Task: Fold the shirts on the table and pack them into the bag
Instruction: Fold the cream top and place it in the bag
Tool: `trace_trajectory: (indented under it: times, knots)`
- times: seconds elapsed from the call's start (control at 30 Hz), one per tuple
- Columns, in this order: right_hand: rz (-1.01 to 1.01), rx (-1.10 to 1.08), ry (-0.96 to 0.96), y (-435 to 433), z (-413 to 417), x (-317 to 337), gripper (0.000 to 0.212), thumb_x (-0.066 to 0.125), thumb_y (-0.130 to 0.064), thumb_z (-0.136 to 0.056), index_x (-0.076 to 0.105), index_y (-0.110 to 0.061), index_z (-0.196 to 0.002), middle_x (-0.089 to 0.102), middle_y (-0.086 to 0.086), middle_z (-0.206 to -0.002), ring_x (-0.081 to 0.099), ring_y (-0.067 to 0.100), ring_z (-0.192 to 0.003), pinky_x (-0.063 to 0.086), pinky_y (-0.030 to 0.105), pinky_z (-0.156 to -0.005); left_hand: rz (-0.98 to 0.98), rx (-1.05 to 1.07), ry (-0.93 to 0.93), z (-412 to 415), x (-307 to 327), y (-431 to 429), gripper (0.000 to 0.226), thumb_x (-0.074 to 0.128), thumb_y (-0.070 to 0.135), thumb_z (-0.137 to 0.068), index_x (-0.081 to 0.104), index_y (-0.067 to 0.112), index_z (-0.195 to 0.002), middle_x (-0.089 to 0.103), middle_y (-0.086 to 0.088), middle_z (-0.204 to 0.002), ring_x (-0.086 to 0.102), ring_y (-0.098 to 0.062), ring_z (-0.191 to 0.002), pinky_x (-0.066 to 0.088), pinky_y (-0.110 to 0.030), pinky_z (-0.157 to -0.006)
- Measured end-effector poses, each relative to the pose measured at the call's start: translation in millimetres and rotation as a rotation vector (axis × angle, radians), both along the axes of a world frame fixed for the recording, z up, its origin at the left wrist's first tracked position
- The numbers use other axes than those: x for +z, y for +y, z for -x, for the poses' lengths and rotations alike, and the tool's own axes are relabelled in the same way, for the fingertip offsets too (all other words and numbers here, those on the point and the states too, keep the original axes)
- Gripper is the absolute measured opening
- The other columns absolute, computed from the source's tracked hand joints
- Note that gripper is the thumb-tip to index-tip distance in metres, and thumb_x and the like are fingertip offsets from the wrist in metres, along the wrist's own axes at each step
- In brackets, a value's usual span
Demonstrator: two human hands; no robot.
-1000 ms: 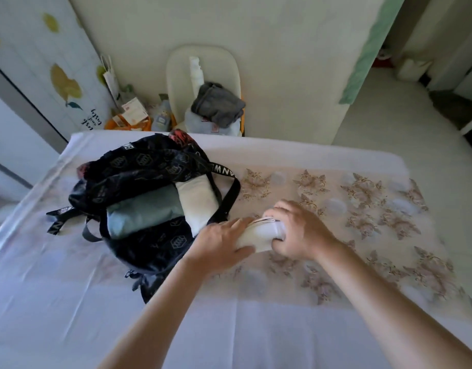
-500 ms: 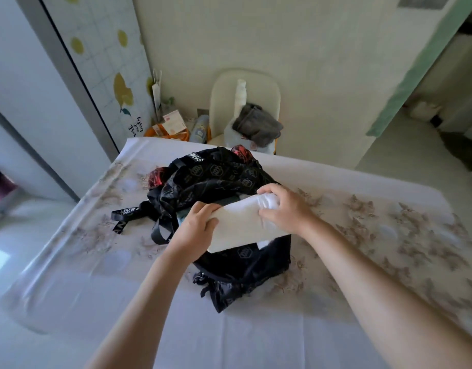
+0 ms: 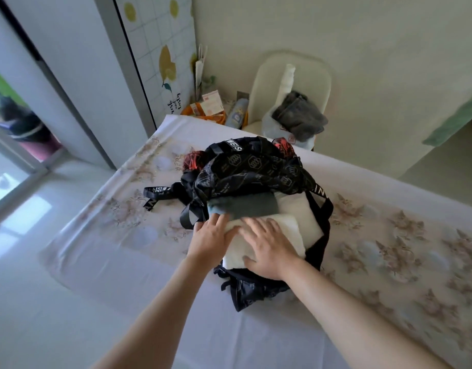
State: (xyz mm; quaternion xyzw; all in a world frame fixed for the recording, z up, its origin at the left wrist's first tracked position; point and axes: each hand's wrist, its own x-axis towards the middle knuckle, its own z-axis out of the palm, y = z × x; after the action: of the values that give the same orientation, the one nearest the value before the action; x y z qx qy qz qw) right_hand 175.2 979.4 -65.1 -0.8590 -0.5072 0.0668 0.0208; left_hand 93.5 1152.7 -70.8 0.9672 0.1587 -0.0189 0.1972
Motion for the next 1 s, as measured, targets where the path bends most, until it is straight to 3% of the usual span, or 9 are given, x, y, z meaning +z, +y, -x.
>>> trace_trajectory:
  times: [0.07,0.13,0.3,0.4,0.47,0.6,0.73,0.87,1.0]
  knots:
    - [0.23,0.045,0.007,-2.0,-2.6,-6.8,0.103,0.053,-0.059,-0.084,-0.015,-0.031,-0.156,-0.022,0.005,-0.163,-0.016,0.024,-0.151,-0.006,0.057,-0.12,0.032,0.034,0.03,8.0,-1.2,7.4,0.046,0.031,0.049,-0.101,0.043,0.018,-0.132,0.058,-0.003,-0.119,0.059,-0.026,-0.108,0.038,-0.04,-0.095]
    - [0.252,0.041,0.0,-5.5,-14.6,-9.0,0.11,0.058,-0.058,-0.085,-0.028,-0.038,-0.151,-0.026,0.003,-0.162,-0.019,0.023,-0.15,-0.009,0.056,-0.12,0.008,0.021,0.037,14.9,0.9,12.5,0.025,0.033,0.038,-0.102,0.046,0.018,-0.111,0.064,-0.002,-0.101,0.061,-0.025,-0.099,0.037,-0.038,-0.088]
    - [0.168,0.013,0.085,1.3,-46.2,4.0,0.102,0.064,-0.057,-0.083,-0.009,-0.045,-0.153,0.009,0.002,-0.163,0.014,0.025,-0.149,0.01,0.046,-0.121,-0.121,-0.171,0.283,10.5,24.9,12.7,0.027,0.039,0.035,-0.088,0.051,0.023,-0.067,0.053,0.004,-0.085,0.047,-0.017,-0.093,0.032,-0.033,-0.089]
    - [0.199,0.011,0.046,4.9,-47.2,4.8,0.101,0.064,-0.059,-0.082,-0.004,-0.044,-0.155,0.014,0.004,-0.16,0.02,0.028,-0.145,0.014,0.046,-0.119,-0.121,-0.296,0.296,16.7,23.2,11.0,0.022,0.05,0.043,-0.081,0.065,0.028,-0.084,0.053,0.007,-0.09,0.041,-0.014,-0.102,0.028,-0.031,-0.099]
    - [0.196,0.0,0.027,6.0,-42.7,1.8,0.102,0.063,-0.062,-0.08,-0.004,-0.044,-0.154,0.014,0.005,-0.159,0.021,0.03,-0.142,0.013,0.046,-0.117,-0.067,-0.277,0.276,24.7,17.5,11.2,0.029,0.055,0.045,-0.079,0.069,0.03,-0.099,0.056,0.009,-0.094,0.038,-0.012,-0.108,0.025,-0.03,-0.103]
    - [0.203,-0.002,0.075,7.3,-42.8,2.5,0.103,0.065,-0.062,-0.077,-0.003,-0.045,-0.154,0.013,0.003,-0.158,0.02,0.029,-0.142,0.012,0.045,-0.116,0.061,-0.222,0.31,25.1,19.8,6.8,0.025,0.054,0.049,-0.079,0.067,0.027,-0.082,0.059,0.011,-0.083,0.038,-0.014,-0.102,0.025,-0.033,-0.099]
    - [0.258,-0.046,0.088,12.0,-41.6,1.5,0.103,0.065,-0.057,-0.076,-0.003,-0.047,-0.153,0.014,0.002,-0.158,0.019,0.03,-0.143,0.012,0.046,-0.117,0.173,-0.307,0.203,28.4,24.5,-13.2,0.019,0.068,0.036,-0.08,0.068,0.029,-0.097,0.061,0.014,-0.095,0.043,-0.009,-0.103,0.027,-0.029,-0.095]
    - [0.154,-0.052,0.221,15.7,-28.2,6.9,0.089,0.06,-0.046,-0.071,0.021,-0.048,-0.151,0.032,-0.007,-0.15,0.03,0.024,-0.136,0.017,0.042,-0.116,0.188,-0.24,-0.004,43.3,20.5,-14.4,0.021,0.068,0.032,-0.086,0.07,0.03,-0.106,0.066,0.014,-0.102,0.049,-0.006,-0.105,0.028,-0.026,-0.098]
    - [0.057,0.013,0.41,4.6,-3.2,-2.7,0.061,0.039,-0.05,-0.076,0.054,-0.041,-0.135,0.055,-0.014,-0.131,0.049,0.019,-0.125,0.032,0.037,-0.108,0.132,-0.285,-0.075,47.3,14.3,-17.8,0.011,0.069,0.027,-0.079,0.071,0.031,-0.089,0.06,0.013,-0.099,0.048,-0.011,-0.102,0.033,-0.03,-0.093]
